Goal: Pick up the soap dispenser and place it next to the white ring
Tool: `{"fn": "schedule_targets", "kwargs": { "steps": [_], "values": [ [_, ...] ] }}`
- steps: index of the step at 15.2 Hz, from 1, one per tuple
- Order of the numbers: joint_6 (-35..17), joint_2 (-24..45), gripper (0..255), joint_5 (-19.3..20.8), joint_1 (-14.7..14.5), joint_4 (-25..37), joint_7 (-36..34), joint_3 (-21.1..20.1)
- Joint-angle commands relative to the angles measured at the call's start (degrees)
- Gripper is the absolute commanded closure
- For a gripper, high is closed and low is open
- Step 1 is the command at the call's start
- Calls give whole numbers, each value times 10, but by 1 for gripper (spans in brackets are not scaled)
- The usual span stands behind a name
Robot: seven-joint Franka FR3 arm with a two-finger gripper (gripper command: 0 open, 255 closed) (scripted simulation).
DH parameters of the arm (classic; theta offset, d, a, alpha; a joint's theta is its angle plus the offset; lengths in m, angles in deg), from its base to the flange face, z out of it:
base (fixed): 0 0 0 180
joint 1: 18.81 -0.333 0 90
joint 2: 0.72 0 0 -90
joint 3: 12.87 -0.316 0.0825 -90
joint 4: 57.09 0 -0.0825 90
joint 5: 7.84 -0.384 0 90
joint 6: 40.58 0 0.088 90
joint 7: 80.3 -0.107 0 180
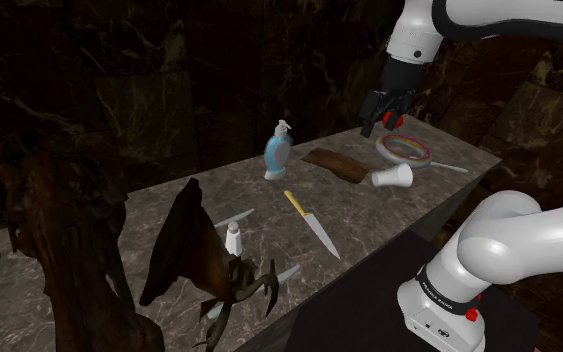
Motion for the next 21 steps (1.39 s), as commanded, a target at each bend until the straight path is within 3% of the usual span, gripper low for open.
{"fn": "schedule_targets", "kwargs": {
  "steps": [1,11,21],
  "values": [
    [0,0,0,0,0,0,0,0],
    [-92,244,0,9,18,125,-22,-10],
    [-109,489,0,28,28,325,-49,-12]
  ]
}}
